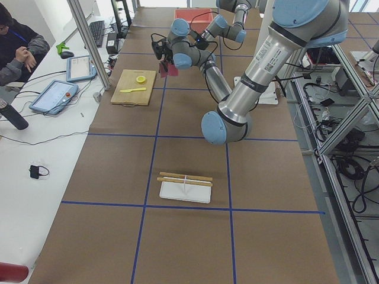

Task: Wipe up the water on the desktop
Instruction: 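Grasp the pink cloth with the right gripper from the left gripper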

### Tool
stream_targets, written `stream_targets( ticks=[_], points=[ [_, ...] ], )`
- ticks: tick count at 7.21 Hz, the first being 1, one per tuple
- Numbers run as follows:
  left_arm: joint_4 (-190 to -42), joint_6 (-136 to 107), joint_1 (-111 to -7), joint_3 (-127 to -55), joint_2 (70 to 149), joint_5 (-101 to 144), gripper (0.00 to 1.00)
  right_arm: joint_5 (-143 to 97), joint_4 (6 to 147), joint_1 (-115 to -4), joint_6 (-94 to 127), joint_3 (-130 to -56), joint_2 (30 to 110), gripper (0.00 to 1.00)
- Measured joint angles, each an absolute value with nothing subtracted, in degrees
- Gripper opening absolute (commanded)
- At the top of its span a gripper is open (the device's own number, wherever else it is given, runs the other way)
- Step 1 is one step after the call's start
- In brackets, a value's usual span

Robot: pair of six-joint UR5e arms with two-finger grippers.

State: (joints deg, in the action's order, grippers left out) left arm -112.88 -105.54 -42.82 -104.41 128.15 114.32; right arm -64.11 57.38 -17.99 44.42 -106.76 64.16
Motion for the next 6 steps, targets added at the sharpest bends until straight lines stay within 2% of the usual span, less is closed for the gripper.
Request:
stream_targets(
  ticks=[2, 3, 4, 5, 6],
  points=[
    [-111.6, -105.6, -39.7, -106.6, 127.9, 115.2, 0.0, -63.2, 57.3, -17.9, 44.4, -106.6, 63.8, 0.98],
    [-111.5, -105.6, -38.7, -107.3, 127.9, 115.2, 0.0, -62.9, 57.3, -17.9, 44.4, -106.5, 63.8, 0.9],
    [-111.5, -105.6, -38.2, -108.0, 127.9, 115.3, 0.0, -62.7, 57.3, -17.8, 44.4, -106.4, 63.7, 0.65],
    [-111.5, -105.6, -38.0, -108.6, 127.9, 115.5, 0.0, -62.6, 57.3, -17.8, 44.4, -106.4, 63.7, 0.45],
    [-111.5, -105.6, -37.9, -108.7, 127.9, 115.5, 0.0, -62.6, 57.3, -17.8, 44.4, -106.3, 63.8, 0.33]
  ],
)
